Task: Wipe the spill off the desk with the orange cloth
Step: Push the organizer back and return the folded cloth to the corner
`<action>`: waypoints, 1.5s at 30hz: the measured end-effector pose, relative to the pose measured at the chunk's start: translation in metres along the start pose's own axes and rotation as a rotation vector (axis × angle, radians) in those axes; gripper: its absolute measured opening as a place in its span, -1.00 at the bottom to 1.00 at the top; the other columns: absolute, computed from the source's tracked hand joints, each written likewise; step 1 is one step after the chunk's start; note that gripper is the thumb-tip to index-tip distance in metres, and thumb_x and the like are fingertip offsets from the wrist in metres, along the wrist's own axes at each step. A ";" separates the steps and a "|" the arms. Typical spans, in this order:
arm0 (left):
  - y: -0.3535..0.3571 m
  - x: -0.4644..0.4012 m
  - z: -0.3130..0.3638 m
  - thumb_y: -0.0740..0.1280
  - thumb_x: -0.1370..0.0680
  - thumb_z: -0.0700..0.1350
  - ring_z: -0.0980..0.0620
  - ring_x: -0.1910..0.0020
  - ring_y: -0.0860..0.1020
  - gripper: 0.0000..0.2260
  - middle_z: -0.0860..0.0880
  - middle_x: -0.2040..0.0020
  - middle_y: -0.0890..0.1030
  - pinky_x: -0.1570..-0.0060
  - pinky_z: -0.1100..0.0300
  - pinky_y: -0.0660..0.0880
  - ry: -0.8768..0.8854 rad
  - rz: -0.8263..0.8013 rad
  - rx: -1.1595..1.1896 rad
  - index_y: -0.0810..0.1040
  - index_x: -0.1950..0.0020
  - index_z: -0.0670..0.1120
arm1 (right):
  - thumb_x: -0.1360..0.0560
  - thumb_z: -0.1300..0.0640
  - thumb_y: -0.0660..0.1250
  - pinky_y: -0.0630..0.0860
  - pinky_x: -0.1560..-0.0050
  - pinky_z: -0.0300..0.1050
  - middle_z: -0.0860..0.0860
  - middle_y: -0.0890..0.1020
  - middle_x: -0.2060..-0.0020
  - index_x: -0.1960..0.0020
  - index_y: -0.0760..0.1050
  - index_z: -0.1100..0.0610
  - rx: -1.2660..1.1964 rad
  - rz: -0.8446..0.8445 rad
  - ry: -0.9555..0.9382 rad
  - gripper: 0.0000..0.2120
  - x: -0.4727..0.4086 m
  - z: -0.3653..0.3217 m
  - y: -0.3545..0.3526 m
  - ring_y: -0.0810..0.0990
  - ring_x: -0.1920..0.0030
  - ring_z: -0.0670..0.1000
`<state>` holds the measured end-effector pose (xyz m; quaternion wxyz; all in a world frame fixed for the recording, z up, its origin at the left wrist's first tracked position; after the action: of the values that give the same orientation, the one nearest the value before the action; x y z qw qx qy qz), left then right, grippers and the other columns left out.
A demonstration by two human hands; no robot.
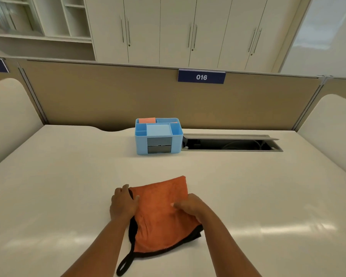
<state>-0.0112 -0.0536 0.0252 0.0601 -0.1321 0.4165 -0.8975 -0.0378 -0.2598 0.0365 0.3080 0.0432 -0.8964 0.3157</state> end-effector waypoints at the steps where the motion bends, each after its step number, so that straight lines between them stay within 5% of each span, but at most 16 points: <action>1: 0.000 0.003 -0.001 0.27 -0.52 -0.08 -0.23 -0.35 0.31 -0.49 -0.25 -0.37 0.32 -0.30 -0.10 0.32 0.008 -0.009 0.001 0.19 -0.42 -0.17 | -0.46 -0.02 0.31 0.47 -0.22 -0.03 0.14 0.51 -0.25 -0.30 0.36 0.21 0.090 0.050 -0.041 -0.51 0.003 -0.001 0.004 0.50 -0.21 0.14; 8: -0.007 0.019 0.001 0.24 -0.54 -0.06 -0.23 -0.37 0.30 -0.48 -0.25 -0.40 0.31 -0.33 -0.13 0.29 0.078 0.031 -0.047 0.16 -0.44 -0.17 | -0.48 0.07 0.28 0.44 0.14 -0.12 0.13 0.61 -0.04 -0.06 0.47 0.22 0.129 0.386 -0.169 -0.75 0.032 -0.020 -0.023 0.58 -0.01 0.11; 15: 0.005 0.017 0.032 0.19 -0.56 -0.09 -0.22 -0.33 0.34 -0.55 -0.24 -0.35 0.38 -0.26 -0.12 0.34 0.186 0.047 -0.149 0.20 -0.41 -0.18 | -0.52 0.09 0.28 0.50 -0.02 -0.06 0.12 0.59 -0.11 -0.19 0.44 0.17 0.259 0.628 -0.203 -0.72 0.072 -0.049 -0.103 0.58 -0.08 0.13; 23: 0.069 0.021 0.113 0.14 -0.58 -0.08 -0.18 -0.38 0.30 -0.55 -0.21 -0.40 0.33 -0.30 -0.08 0.31 0.350 -0.036 -0.158 0.15 -0.43 -0.20 | -0.50 0.16 0.25 0.36 0.15 -0.07 0.15 0.61 -0.05 -0.09 0.47 0.22 0.280 0.845 -0.166 -0.80 0.094 -0.019 -0.220 0.56 -0.06 0.18; 30: 0.141 0.025 0.184 0.10 -0.60 -0.07 -0.13 -0.48 0.15 -0.51 -0.19 -0.50 0.18 -0.44 -0.01 0.16 0.389 -0.097 -0.129 0.06 -0.46 -0.22 | -0.49 0.12 0.31 0.46 -0.02 -0.02 0.16 0.59 -0.10 -0.17 0.44 0.20 0.292 0.858 -0.084 -0.71 0.063 0.027 -0.306 0.56 -0.09 0.19; 37: 0.208 0.021 0.244 0.06 -0.60 -0.08 -0.09 -0.53 -0.08 -0.48 -0.17 -0.54 -0.02 -0.52 0.04 -0.08 0.477 -0.071 -0.235 -0.08 -0.48 -0.22 | -0.49 0.16 0.27 0.35 0.16 -0.11 0.13 0.61 -0.03 -0.09 0.49 0.18 0.318 0.902 -0.098 -0.81 0.016 0.073 -0.365 0.57 -0.02 0.16; 45: 0.266 -0.001 0.292 0.05 -0.60 -0.10 -0.07 -0.53 -0.07 -0.48 -0.17 -0.54 -0.05 -0.51 0.06 -0.13 0.571 -0.028 -0.272 -0.08 -0.48 -0.22 | -0.49 0.22 0.25 0.40 0.14 -0.08 0.14 0.59 -0.07 -0.15 0.47 0.20 0.400 0.865 0.127 -0.77 -0.046 0.158 -0.419 0.56 -0.06 0.17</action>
<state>0.0729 -0.4390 0.0021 -0.0899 0.1125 0.5309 -0.8351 0.0302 -0.6931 0.1398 0.1881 -0.2948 -0.7333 0.5831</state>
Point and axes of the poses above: each hand's wrist, its own x-axis away from the middle knuckle, its own y-axis out of the palm, z = x × y, the point moved 4 cm from there along -x, towards the middle knuckle
